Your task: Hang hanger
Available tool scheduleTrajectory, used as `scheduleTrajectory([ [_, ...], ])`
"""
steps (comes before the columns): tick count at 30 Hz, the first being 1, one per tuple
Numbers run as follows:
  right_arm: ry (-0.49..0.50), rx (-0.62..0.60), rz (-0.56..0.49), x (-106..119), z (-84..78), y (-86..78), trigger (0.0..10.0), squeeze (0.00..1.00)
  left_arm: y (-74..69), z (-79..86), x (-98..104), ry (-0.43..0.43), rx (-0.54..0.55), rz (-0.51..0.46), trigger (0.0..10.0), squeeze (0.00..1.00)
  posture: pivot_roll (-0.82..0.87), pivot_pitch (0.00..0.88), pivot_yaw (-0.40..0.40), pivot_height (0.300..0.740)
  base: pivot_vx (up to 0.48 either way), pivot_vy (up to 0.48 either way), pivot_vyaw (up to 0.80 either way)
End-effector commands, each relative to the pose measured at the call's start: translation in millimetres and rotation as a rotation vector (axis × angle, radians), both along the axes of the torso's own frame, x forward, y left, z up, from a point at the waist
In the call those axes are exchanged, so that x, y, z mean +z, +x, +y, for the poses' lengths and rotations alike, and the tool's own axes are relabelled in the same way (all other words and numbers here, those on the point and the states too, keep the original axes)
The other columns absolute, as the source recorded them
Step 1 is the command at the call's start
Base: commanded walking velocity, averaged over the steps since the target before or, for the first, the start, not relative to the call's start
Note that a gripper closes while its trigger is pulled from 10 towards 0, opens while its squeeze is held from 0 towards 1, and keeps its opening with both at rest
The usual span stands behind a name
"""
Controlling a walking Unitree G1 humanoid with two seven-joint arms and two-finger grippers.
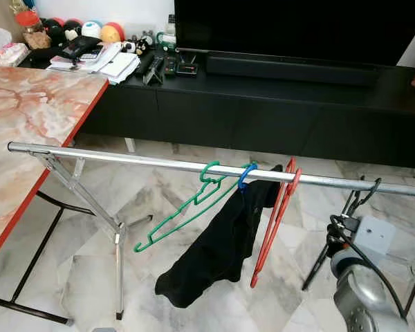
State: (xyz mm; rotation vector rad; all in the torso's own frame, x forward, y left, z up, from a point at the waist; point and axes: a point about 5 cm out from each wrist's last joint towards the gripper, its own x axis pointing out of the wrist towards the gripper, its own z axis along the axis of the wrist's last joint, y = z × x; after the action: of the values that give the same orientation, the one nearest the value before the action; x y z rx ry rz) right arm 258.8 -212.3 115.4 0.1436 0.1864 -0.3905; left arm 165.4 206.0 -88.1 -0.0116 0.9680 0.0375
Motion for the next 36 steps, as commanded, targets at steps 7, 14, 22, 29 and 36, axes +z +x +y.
scheduleTrajectory([
  [7,-0.167,0.057,-0.061,0,2.6,-28.9,10.0,1.0,-18.4,2.4,-7,0.001,-0.007,0.057,10.0,0.0,-0.08,0.191,-0.044,0.74,0.0,0.0,0.0],
  [14,-0.031,-0.197,0.104,-39,-28.3,-45.3,10.0,1.0,-17.8,4.3,-7,0.019,0.01,0.048,10.0,0.0,-0.07,0.178,-0.054,0.74,0.0,0.0,0.0],
  [22,0.227,-0.478,0.316,-94,-46.0,-74.1,10.0,0.96,-19.4,7.2,-7,0.027,0.02,0.047,10.0,0.0,-0.07,0.17,-0.052,0.74,0.0,0.0,0.0],
  [29,0.257,-0.472,0.549,-145,-47.2,-81.6,10.0,0.0,-21.9,20.1,-5,0.033,0.044,0.041,10.0,0.0,-0.04,0.148,-0.062,0.74,0.0,0.0,0.0],
  [36,0.268,-0.344,0.614,-163,-33.9,-76.5,10.0,0.0,-26.4,33.2,-3,0.043,0.057,0.053,10.0,0.0,-0.04,0.132,-0.059,0.74,0.0,0.0,0.0],
])
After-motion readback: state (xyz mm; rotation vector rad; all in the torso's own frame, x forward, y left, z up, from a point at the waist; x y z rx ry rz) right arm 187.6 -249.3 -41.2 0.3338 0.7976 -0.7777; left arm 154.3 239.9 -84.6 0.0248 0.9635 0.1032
